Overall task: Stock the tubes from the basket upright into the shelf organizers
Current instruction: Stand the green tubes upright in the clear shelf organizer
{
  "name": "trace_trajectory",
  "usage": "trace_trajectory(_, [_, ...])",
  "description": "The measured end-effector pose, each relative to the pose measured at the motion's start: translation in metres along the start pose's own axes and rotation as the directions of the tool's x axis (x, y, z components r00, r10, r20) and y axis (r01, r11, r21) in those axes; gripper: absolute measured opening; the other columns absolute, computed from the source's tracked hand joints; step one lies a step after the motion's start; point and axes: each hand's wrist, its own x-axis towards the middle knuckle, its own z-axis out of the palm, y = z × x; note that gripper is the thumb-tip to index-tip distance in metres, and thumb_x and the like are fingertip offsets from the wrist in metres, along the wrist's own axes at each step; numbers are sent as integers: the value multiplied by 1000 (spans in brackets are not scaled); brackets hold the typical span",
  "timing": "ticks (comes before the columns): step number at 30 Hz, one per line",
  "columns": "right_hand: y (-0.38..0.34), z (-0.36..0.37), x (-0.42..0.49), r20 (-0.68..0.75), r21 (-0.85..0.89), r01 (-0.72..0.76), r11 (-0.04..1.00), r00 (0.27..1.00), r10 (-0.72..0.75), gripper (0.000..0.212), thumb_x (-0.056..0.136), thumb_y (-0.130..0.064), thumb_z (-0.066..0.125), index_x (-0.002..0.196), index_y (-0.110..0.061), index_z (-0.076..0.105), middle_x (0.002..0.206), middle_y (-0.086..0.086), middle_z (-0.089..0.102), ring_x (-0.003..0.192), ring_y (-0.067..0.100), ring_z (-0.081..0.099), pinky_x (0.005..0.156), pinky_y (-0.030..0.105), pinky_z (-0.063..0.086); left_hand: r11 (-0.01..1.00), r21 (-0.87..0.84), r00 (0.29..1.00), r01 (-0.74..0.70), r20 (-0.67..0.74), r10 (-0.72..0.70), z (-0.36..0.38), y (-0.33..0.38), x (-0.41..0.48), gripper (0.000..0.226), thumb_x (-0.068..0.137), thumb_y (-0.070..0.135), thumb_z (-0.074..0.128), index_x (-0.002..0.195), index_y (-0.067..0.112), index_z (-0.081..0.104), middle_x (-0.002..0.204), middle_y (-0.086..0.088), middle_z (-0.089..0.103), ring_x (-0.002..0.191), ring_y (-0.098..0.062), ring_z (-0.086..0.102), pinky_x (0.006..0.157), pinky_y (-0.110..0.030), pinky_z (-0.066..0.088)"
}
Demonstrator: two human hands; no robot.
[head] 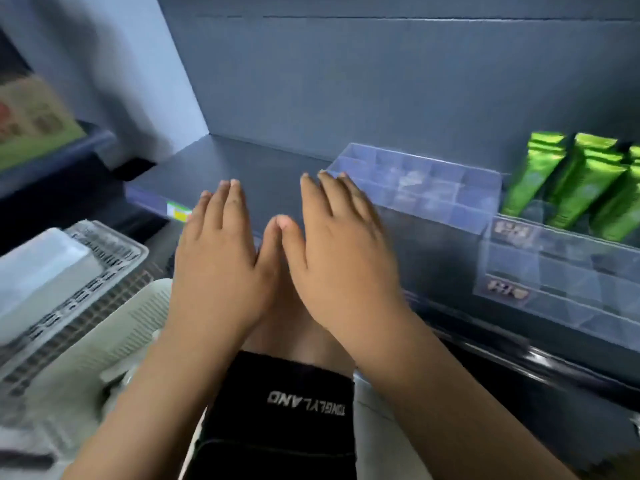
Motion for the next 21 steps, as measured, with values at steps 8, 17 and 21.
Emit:
trace_trajectory(8, [-168,146,-4,251,254,209,944,929,-273,43,100,-41,36,122,-12,58,122,12,61,120,35,53,100,47,44,885,216,907,412,-1,-422,-25,-191,-76,72,103,57,32,153,6,35,160,-15,38,151,-34,27,124,-48,24])
trace_trajectory(17, [-193,297,-34,725,291,159,944,607,-326,40,106,-44,29,115,-17,57,108,7,63,98,27,59,76,39,48,669,44,653,742,180,-736,39,-316,-148,65,100,62,36,140,13,50,145,-9,54,137,-28,45,112,-51,41])
trace_trajectory(21, [-198,346,-42,842,232,-21,973,504,-190,45,106,-47,29,116,-14,59,104,9,62,96,31,61,85,49,54,451,-105,462,886,271,-845,79,-350,-153,52,100,61,40,133,23,56,128,-3,64,117,-26,58,97,-47,50])
